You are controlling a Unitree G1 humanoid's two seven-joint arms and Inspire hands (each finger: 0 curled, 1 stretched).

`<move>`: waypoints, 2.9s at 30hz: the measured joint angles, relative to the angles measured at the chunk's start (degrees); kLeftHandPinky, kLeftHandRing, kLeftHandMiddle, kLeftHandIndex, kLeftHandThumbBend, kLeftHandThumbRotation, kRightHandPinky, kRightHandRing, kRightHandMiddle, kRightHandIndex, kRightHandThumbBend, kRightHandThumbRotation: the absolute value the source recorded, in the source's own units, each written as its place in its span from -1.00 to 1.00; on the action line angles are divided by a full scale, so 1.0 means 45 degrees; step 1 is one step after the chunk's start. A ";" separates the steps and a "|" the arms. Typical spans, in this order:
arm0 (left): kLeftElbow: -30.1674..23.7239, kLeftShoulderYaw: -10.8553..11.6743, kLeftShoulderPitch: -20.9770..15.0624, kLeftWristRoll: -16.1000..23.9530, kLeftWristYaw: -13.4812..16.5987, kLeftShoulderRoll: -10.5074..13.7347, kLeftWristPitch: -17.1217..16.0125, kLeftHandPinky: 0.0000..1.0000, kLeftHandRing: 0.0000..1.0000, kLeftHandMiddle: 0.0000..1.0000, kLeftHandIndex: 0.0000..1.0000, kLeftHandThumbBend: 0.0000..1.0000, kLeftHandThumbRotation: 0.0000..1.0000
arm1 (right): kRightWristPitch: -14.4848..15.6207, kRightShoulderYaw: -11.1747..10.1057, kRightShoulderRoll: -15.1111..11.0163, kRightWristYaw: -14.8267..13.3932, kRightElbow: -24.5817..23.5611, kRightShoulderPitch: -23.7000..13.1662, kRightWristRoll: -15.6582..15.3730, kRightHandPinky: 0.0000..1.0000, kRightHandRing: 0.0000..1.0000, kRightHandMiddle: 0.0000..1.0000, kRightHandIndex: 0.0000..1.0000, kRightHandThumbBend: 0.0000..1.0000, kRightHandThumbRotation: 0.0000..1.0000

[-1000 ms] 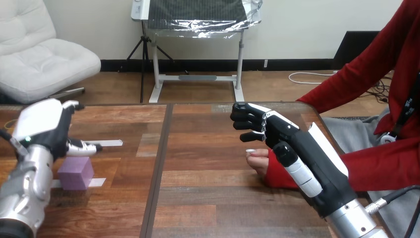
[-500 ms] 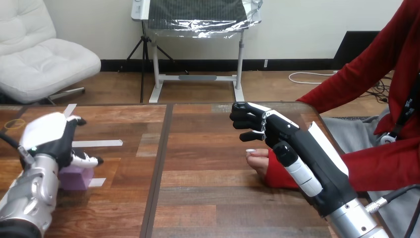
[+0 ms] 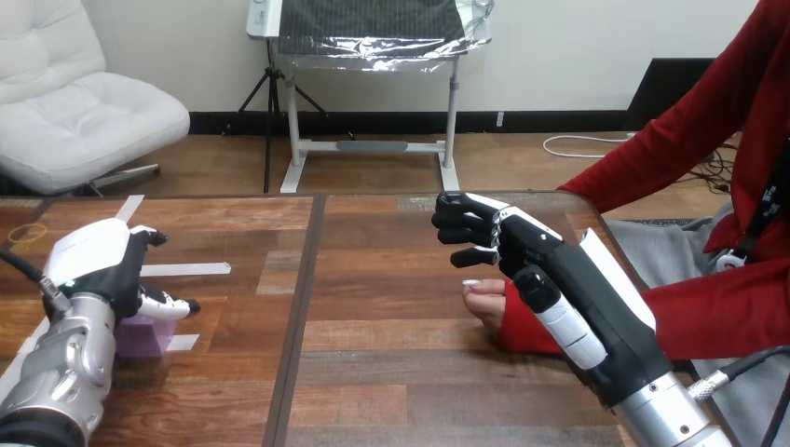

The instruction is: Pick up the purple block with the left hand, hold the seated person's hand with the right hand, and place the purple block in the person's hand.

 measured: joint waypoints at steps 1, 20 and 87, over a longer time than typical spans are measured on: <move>0.0005 -0.0005 -0.0008 -0.0010 -0.0001 -0.0002 -0.0001 0.58 0.68 0.68 0.64 0.63 -0.48 | 0.0004 0.0000 -0.0004 0.0000 -0.0002 0.0000 0.0000 0.48 0.62 0.64 0.66 0.88 1.00; 0.0008 -0.0273 -0.0145 -0.0170 -0.0441 -0.0066 0.0296 0.47 0.64 0.66 0.65 0.63 -0.43 | 0.0210 0.0001 -0.0183 0.0000 -0.0326 0.0009 -0.0004 0.48 0.61 0.64 0.66 0.90 1.00; 0.0003 -0.1385 -0.0687 -0.0211 -0.2572 -0.0136 0.1880 0.04 0.40 0.50 0.43 0.49 -0.82 | 0.0222 0.0001 -0.0343 -0.0007 -0.0609 0.0198 -0.0086 0.45 0.61 0.63 0.66 0.91 1.00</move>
